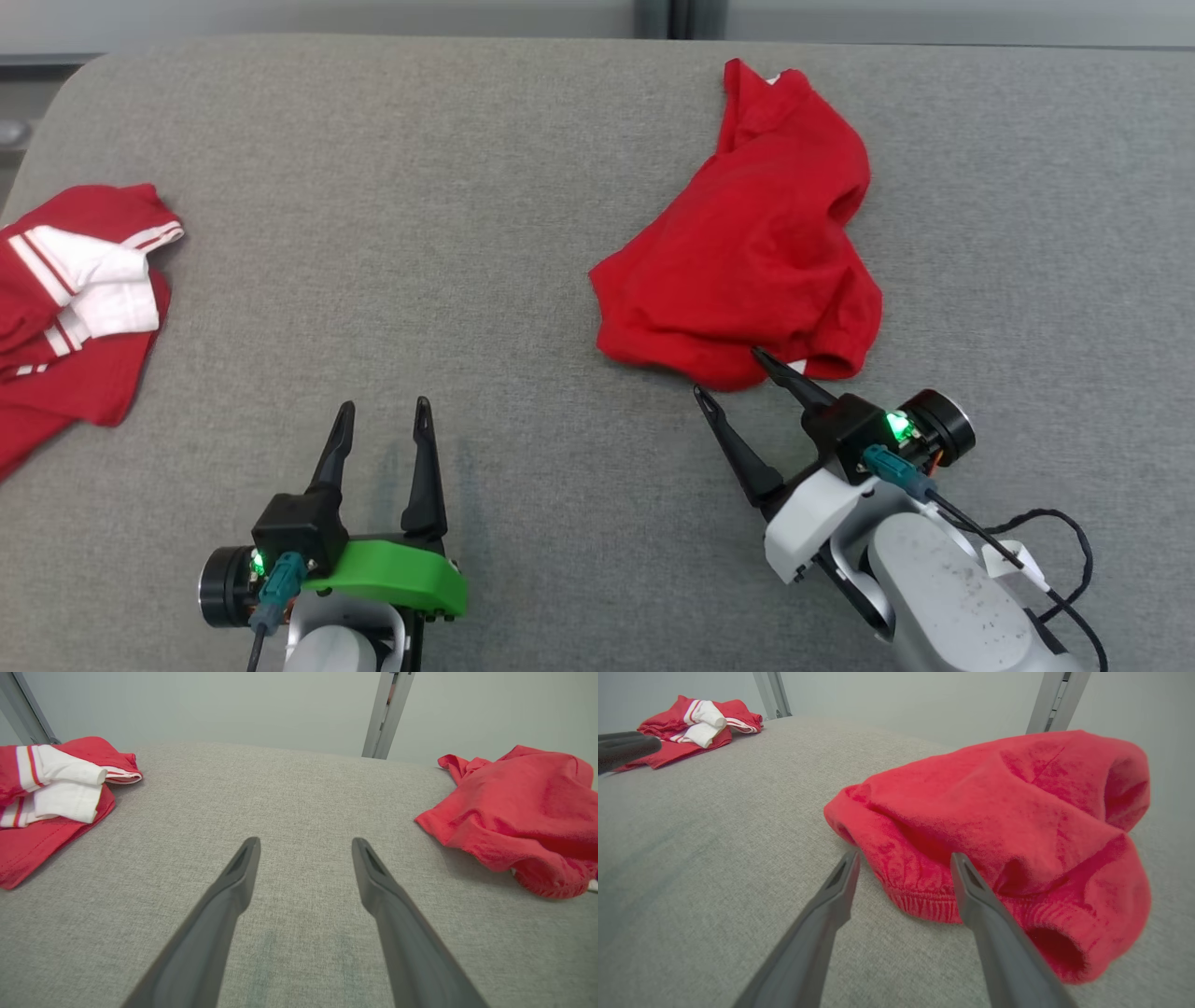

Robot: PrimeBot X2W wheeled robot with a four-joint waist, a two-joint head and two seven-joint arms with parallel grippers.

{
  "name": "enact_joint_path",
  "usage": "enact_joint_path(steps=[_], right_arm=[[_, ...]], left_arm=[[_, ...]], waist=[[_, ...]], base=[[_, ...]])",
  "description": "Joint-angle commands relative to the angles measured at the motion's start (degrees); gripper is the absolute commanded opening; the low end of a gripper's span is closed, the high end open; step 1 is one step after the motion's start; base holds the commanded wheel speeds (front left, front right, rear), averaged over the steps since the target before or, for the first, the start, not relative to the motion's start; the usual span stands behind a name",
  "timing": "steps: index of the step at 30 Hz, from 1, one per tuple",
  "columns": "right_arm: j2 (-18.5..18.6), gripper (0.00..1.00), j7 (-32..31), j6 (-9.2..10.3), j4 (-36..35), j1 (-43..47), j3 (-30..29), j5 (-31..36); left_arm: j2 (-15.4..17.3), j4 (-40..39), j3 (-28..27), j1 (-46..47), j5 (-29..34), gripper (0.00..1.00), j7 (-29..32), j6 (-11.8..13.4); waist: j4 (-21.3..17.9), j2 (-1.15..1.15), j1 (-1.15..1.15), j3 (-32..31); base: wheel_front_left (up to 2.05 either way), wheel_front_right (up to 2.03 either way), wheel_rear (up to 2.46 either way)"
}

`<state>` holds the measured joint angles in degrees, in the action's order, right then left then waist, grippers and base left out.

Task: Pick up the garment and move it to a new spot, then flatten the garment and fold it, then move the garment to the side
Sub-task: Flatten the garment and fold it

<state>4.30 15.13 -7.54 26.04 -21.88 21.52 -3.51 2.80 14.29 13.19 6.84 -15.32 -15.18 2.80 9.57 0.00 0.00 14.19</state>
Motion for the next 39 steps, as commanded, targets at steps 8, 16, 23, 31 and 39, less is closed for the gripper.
enact_joint_path(steps=[8,16,23,31,39], right_arm=[[0.2,0.48,0.0,0.1,8.6,-4.7,1.4,1.8],[-0.8,0.0,0.0,0.05,6.9,-5.6,3.9,-3.1],[-1.3,0.0,0.0,0.05,-6.7,-12.1,11.7,-15.8],[-1.2,0.0,0.0,0.07,-19.7,-22.3,4.4,-34.3],[-0.5,0.0,0.0,0.07,-8.0,-17.7,-11.9,-29.2]], left_arm=[[0.2,-0.9,1.3,2.3,-1.9,1.0,0.0,1.4],[0.2,-0.8,1.1,1.9,-1.9,1.0,0.0,1.5],[0.2,-0.2,0.2,0.5,-0.7,1.0,0.0,0.8],[0.2,1.3,0.7,-1.0,0.2,1.0,0.0,0.3],[0.2,1.9,1.1,-1.6,-0.7,1.0,0.0,0.7]], waist=[[5.7,0.0,0.0,4.3],[6.2,0.0,0.0,3.0],[5.1,0.0,0.0,0.1],[3.5,0.0,0.0,-2.9],[1.3,0.0,0.0,-2.8]], base=[[0.0,0.0,0.0],[0.0,0.0,0.0],[0.0,0.0,0.0],[0.0,0.0,0.0],[0.0,0.0,0.0]])
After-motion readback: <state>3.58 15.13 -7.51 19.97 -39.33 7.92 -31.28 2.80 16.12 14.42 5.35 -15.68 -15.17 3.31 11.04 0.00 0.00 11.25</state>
